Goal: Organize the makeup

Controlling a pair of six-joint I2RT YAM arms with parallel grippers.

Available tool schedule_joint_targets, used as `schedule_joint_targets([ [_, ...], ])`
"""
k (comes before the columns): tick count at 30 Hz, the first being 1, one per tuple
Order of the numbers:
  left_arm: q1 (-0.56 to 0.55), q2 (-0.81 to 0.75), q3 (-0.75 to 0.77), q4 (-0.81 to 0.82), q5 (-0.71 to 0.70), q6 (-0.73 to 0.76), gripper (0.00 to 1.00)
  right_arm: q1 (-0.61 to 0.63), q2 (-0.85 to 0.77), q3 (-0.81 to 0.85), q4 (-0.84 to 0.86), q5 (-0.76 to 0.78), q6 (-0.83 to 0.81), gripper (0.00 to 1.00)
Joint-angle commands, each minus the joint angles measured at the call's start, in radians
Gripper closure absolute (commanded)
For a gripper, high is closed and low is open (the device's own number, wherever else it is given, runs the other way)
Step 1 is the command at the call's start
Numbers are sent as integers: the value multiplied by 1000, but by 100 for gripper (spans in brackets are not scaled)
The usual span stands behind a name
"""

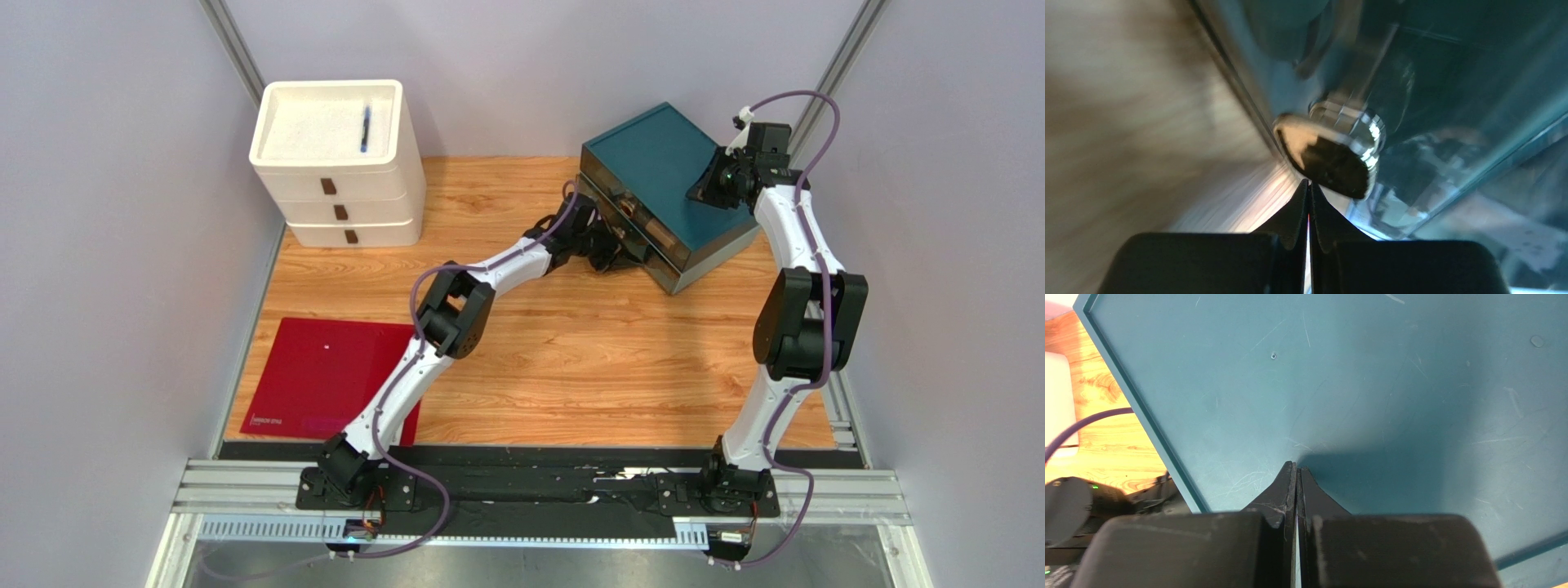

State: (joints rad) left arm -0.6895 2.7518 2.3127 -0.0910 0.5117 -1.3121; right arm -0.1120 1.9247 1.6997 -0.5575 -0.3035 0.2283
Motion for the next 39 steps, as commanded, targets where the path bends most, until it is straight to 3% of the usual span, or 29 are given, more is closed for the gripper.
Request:
schedule_joint_targets([
  [1,-10,34,122,134,-19,-167,100,9,114,-100,-309,55,-37,100],
  [7,16,-18,4,186,0,-150,100,8,112,-92,-317,56,-40,100],
  [13,74,-334,-332,126,-31,152,98,9,82,-34,-331,49,-37,100],
  [16,96,-512,-406,7,-62,349,86,12,45,32,-334,37,-32,100],
  [18,110,-622,-404,-174,-119,465,73,17,22,87,-332,27,-27,100],
  [19,110,-695,-404,-240,-140,593,65,29,8,106,-331,27,-27,100],
  [20,111,-731,-412,-353,-172,655,47,37,-19,121,-331,26,-29,99],
  [21,110,-769,-453,-401,-241,742,40,58,-35,152,-332,27,-32,99],
  [24,110,-914,-594,-512,-358,835,13,127,-108,181,-334,35,-64,97],
  [27,111,-1027,-741,-578,-407,919,3,228,-206,143,-331,75,-110,93],
  [32,113,-1191,-943,-599,-395,976,0,348,-381,-35,-248,122,-81,86],
  [34,113,-1248,-992,-622,-401,998,1,380,-469,-133,-184,130,-57,79],
  [35,113,-1267,-995,-636,-413,1008,0,388,-496,-162,-164,150,-38,63],
  [36,111,-1300,-992,-650,-427,1025,0,402,-551,-182,-124,165,-29,59],
  [38,114,-1333,-965,-697,-475,1059,0,411,-596,-218,-87,203,-12,28],
  [39,113,-1359,-952,-710,-496,1070,0,413,-634,-219,-58,216,-9,1],
])
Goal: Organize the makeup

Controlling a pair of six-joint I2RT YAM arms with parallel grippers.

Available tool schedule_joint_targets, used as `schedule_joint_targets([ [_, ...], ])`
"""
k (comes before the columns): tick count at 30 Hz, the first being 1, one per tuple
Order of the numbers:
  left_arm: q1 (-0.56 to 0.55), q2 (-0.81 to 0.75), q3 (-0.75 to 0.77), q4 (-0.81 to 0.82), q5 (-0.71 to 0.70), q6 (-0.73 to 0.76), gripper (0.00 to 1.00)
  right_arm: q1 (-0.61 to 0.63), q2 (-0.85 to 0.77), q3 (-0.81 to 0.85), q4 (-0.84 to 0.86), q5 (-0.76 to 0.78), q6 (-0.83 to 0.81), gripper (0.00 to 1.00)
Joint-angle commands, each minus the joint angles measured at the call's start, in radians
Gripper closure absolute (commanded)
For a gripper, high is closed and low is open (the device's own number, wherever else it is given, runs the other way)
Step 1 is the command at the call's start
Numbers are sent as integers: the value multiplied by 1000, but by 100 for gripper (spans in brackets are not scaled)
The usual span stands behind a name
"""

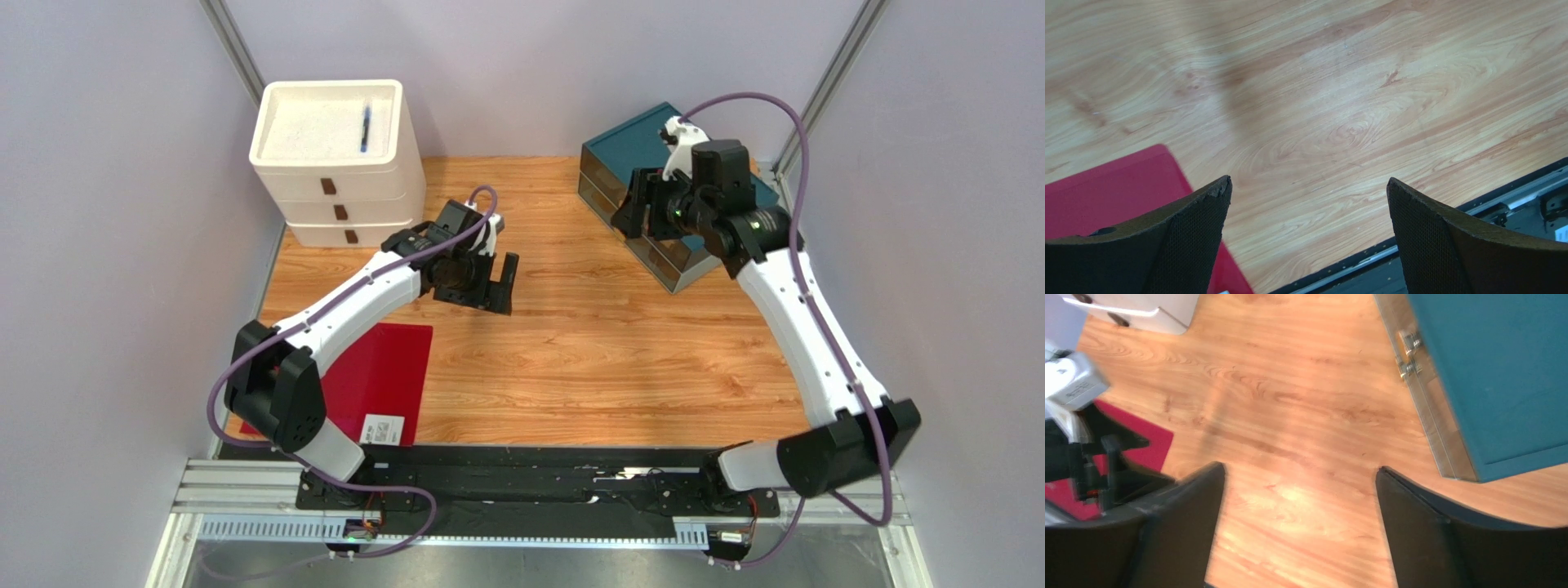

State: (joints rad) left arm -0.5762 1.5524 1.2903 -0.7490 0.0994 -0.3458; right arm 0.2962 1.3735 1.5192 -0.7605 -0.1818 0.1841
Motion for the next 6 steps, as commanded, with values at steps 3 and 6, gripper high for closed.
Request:
schedule_joint_targets([
  [3,-1,-211,106,-64,-95,171,1,4,-114,-1,171,146,32,0],
  [6,1,-230,159,-84,-98,191,0,4,-119,58,174,177,26,0],
])
